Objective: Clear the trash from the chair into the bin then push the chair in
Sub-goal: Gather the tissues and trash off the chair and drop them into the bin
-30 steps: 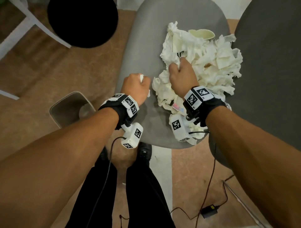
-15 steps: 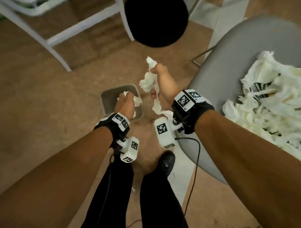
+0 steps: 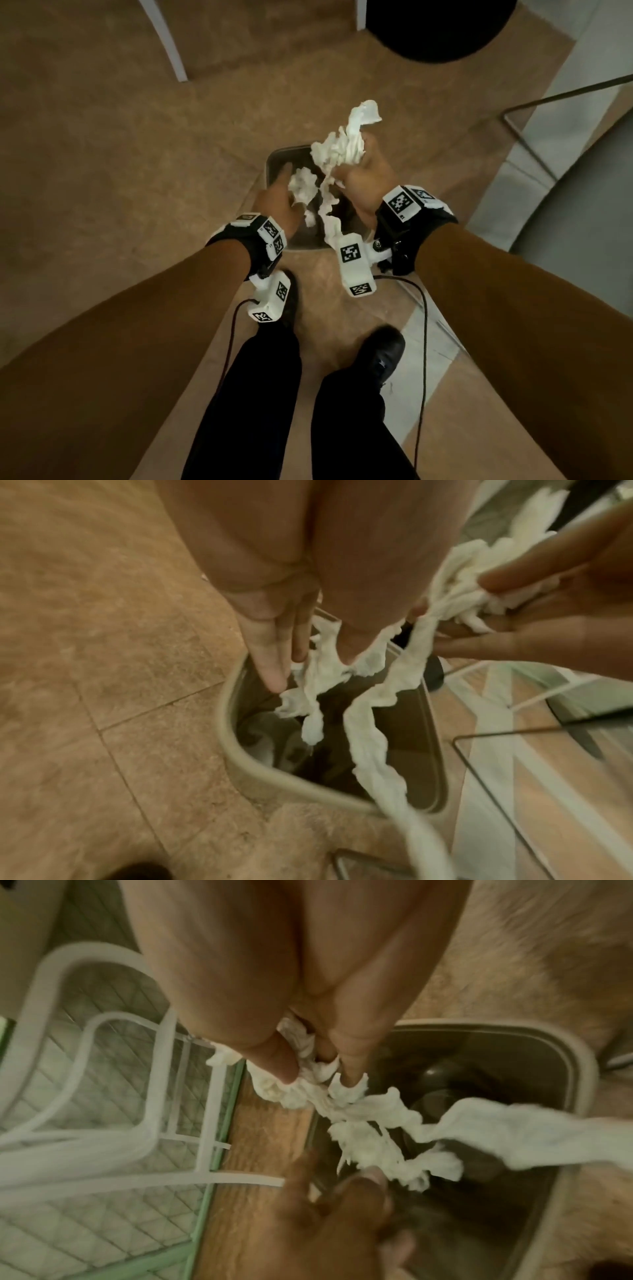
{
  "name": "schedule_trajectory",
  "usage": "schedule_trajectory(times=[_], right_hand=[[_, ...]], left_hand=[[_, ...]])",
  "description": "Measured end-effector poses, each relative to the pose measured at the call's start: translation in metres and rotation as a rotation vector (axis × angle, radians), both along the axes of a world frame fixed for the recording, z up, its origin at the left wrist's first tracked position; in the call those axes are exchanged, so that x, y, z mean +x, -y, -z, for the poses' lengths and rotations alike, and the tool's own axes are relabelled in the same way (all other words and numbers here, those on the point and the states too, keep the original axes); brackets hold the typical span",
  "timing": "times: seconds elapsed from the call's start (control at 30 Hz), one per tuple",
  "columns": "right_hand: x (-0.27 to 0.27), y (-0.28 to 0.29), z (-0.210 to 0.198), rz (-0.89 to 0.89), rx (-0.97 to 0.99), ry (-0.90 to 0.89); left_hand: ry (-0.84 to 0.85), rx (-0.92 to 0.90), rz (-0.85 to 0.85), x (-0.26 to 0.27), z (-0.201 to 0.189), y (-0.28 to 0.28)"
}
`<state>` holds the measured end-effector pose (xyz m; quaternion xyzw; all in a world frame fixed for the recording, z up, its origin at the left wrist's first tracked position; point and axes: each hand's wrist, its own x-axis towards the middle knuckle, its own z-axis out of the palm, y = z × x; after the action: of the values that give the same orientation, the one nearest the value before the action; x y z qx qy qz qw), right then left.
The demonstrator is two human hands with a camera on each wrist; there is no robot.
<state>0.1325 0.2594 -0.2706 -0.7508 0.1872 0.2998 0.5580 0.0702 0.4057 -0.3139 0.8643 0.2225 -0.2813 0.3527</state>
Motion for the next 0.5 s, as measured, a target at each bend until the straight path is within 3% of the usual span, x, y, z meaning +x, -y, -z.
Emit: schedule_trajectory(times=[0.07,0.13,0.2,0.33,0.5], right_hand=[[-0.008,0.002,0.019,-0.109,-0.091,0.048],[-0.015,0.005,0.035,-0.204,-0.104,-0.015],[-0.022,0.006,0.048,-0.324,-0.131,-0.11],[-0.032,0.017,0.062,-0.464,-0.268,-0.146],[-0.035,0.036,0.067,-0.442,-0.352,-0.24]], left_hand=[[0.063,0.033,0.02,-0.004,0.006,-0.003],[0.154,0.157,0.004,-0.006,0.007,-0.006],[0.142,0.267,-0.039,-0.009,0.012,-0.012],[0.04,0.105,-0.064,-0.009,0.022,-0.016],[0.047,0.075,0.023,-0.005,0.02,0.009]])
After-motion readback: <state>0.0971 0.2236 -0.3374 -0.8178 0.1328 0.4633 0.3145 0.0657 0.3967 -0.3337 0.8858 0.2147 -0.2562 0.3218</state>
